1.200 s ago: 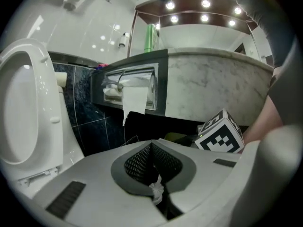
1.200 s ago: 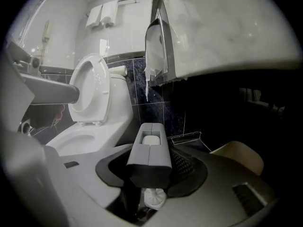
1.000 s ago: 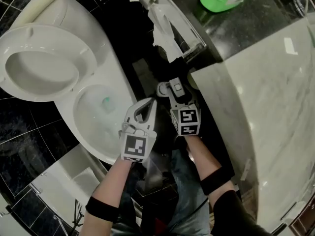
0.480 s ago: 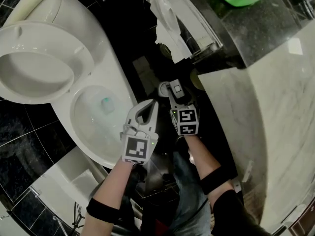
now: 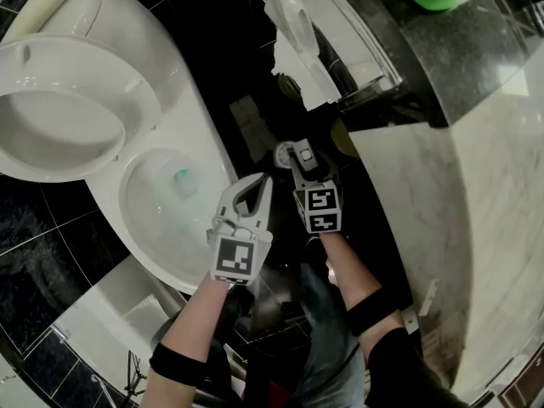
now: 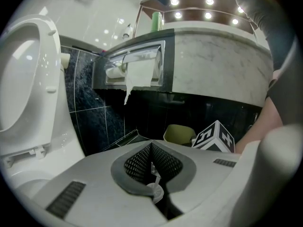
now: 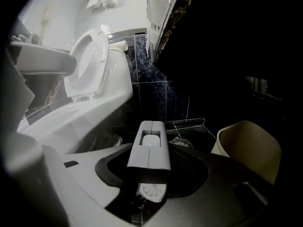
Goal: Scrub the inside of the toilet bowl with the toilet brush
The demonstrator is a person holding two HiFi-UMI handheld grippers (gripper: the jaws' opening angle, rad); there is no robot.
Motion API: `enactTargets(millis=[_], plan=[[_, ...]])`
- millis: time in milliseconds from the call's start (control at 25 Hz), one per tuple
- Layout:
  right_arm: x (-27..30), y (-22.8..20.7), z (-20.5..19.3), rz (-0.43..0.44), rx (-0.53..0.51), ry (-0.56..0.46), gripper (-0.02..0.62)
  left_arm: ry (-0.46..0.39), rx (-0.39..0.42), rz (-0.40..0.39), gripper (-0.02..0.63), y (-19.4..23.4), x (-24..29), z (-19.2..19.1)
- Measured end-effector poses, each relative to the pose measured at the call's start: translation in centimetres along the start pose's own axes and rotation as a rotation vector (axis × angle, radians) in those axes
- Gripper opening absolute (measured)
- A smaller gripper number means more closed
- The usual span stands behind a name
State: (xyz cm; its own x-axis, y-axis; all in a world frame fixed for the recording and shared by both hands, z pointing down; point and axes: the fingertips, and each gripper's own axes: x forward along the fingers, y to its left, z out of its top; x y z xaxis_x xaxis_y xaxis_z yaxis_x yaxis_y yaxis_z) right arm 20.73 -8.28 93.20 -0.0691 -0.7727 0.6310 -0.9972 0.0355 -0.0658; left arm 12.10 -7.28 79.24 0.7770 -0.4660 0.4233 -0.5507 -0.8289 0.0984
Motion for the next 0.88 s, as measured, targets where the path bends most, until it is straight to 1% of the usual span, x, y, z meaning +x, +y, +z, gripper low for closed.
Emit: enactTargets(millis=[200, 320, 400, 480, 720, 880], plan=[[0.2, 0.2, 0.3, -0.002, -0.004, -0.007, 0.216, -0.002, -0.004, 0.007, 0.003, 0.3, 0.1, 0.0], [0.2, -0.3, 0.4, -0.028, -0.002, -0.02, 0.229, -0.005, -0.004, 0.005, 0.003, 0.1, 0.1, 0.0], [0.2, -0.5, 0.8, -0.033, -0.004, -0.034, 0.296, -0.009, -0.007, 0.004, 0.003, 0.1, 0.1, 0.0], [0.2, -0.3, 1.3, -0.028, -0.012, -0.042, 0.327, -0.01, -0.011, 0.007, 0.003, 0.3, -0.1, 0.1], [-0.6, 0.1, 3.0, -0.007, -0.018, -0.057, 0.339, -0.014, -0.023, 0.022, 0.003, 0.1, -1.0, 1.1], [-2.6, 0.4, 4.6, -0.006, -0.023, -0.058, 0.337, -0.013, -0.029, 0.031, 0.003, -0.3, -2.4, 2.7]])
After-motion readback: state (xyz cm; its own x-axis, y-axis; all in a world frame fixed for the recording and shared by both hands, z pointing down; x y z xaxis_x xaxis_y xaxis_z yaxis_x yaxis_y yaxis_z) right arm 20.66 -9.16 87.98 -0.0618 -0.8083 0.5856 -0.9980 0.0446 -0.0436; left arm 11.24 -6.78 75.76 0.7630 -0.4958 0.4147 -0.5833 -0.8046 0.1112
